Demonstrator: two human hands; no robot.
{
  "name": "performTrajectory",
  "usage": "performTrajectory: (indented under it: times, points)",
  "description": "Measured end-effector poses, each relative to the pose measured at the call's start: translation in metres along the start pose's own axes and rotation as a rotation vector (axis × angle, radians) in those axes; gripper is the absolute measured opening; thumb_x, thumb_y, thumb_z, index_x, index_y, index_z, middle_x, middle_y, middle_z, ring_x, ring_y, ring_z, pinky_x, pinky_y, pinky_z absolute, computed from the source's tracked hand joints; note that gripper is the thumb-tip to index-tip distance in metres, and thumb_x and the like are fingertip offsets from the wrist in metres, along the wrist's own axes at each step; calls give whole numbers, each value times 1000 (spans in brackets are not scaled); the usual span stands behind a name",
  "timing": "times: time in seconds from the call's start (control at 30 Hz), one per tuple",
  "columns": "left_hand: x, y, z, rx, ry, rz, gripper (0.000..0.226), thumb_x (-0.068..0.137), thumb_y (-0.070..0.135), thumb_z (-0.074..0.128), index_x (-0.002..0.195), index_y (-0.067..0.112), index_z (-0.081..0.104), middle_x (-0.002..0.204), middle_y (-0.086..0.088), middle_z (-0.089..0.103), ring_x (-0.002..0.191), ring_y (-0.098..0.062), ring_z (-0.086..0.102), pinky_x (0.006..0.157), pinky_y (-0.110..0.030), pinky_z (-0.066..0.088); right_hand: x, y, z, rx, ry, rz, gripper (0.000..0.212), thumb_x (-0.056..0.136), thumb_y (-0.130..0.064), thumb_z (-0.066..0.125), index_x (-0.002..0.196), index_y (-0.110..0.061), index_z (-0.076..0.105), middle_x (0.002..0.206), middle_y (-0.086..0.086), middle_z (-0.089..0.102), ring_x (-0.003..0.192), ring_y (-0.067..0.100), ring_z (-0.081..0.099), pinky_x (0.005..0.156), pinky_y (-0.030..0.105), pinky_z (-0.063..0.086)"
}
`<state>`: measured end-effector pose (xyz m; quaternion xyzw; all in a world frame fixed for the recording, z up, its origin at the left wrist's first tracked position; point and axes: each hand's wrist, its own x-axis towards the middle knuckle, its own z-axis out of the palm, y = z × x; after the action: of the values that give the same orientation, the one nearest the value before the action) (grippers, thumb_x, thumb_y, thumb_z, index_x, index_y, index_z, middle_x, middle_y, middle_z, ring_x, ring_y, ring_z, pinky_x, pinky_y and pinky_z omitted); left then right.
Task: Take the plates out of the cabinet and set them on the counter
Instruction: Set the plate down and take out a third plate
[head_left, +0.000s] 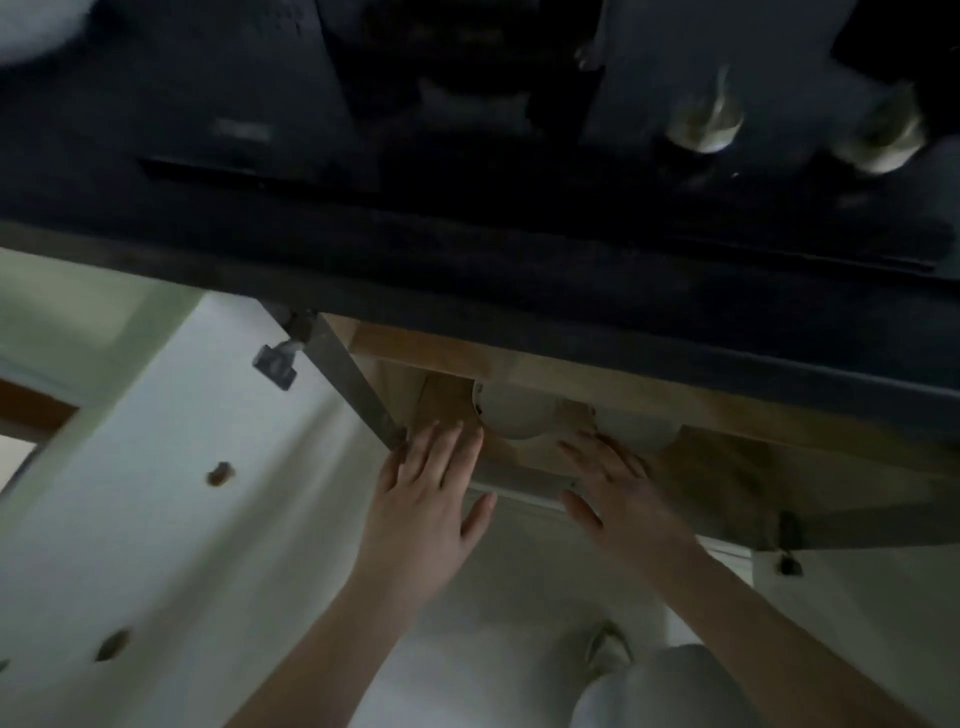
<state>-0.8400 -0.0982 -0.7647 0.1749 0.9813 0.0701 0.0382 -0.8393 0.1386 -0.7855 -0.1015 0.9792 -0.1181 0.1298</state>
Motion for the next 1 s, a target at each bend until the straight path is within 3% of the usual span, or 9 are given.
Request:
performTrajectory:
  times: [0.07, 0.1, 0.2, 0.4, 0.47, 0.6, 0.77, 0.9, 1.0]
  points:
    - [14, -3, 39, 5, -15, -31, 63, 98, 56, 31, 145, 17, 44, 146, -4, 49, 138, -28, 41, 108, -49, 41, 22, 18, 25, -83, 64, -17, 56, 91, -47, 37, 134, -19, 57, 139, 3, 56, 124, 27, 56, 98, 39, 47]
    - [22, -5, 59, 6, -21, -36, 62, 98, 56, 31, 144, 18, 46, 145, -5, 51, 136, -28, 43, 107, -50, 42, 34, 28, 39, -90, 64, -17, 56, 91, -48, 38, 135, -19, 57, 140, 3, 56, 125, 28, 55, 99, 39, 45]
    - [47, -8, 113, 23, -11, -20, 59, 97, 52, 33, 138, 15, 53, 136, -9, 58, 128, -31, 50, 105, -51, 43, 65, 62, 81, -108, 74, -40, 59, 91, -47, 42, 144, -21, 45, 150, 5, 44, 137, 32, 40, 110, 43, 32]
    - [91, -14, 206, 67, 59, 45, 58, 94, 45, 34, 137, 12, 57, 138, -16, 58, 124, -37, 55, 101, -54, 46, 103, 115, 148, -218, 125, -110, 61, 92, -46, 50, 147, -23, 37, 148, 6, 45, 138, 31, 38, 108, 44, 33]
    - [104, -20, 232, 85, 36, 53, 59, 95, 47, 35, 141, 13, 53, 143, -16, 53, 130, -37, 50, 105, -53, 43, 115, 131, 167, -252, 118, -108, 62, 94, -48, 46, 149, -25, 32, 153, 5, 38, 141, 31, 32, 111, 44, 28]
    - [135, -38, 277, 165, -6, 55, 64, 98, 52, 33, 155, 22, 25, 162, -8, 26, 146, -30, 24, 115, -47, 25, 134, 144, 198, -272, 155, -109, 61, 96, -47, 41, 151, -23, 28, 156, 7, 33, 142, 29, 29, 113, 40, 24]
    - [160, -57, 302, 215, 67, 45, 61, 96, 48, 36, 151, 20, 36, 156, -12, 36, 139, -33, 36, 109, -50, 31, 162, 143, 223, -277, 83, -72, 63, 100, -49, 30, 154, -28, 6, 163, 0, 8, 148, 22, 11, 118, 38, 17]
    - [172, -73, 308, 162, 61, -30, 60, 97, 44, 39, 151, 16, 35, 154, -15, 38, 139, -35, 35, 112, -48, 30, 180, 149, 231, -87, 46, -87, 61, 101, -41, 39, 154, -26, 13, 163, 4, 11, 149, 24, 11, 119, 41, 17]
    - [189, -87, 318, 25, 10, -96, 56, 100, 37, 36, 150, 12, 34, 152, -16, 40, 137, -34, 38, 113, -42, 30, 200, 153, 245, 363, 54, 5, 58, 100, -28, 49, 152, -23, 25, 160, 6, 23, 146, 22, 22, 117, 33, 20]
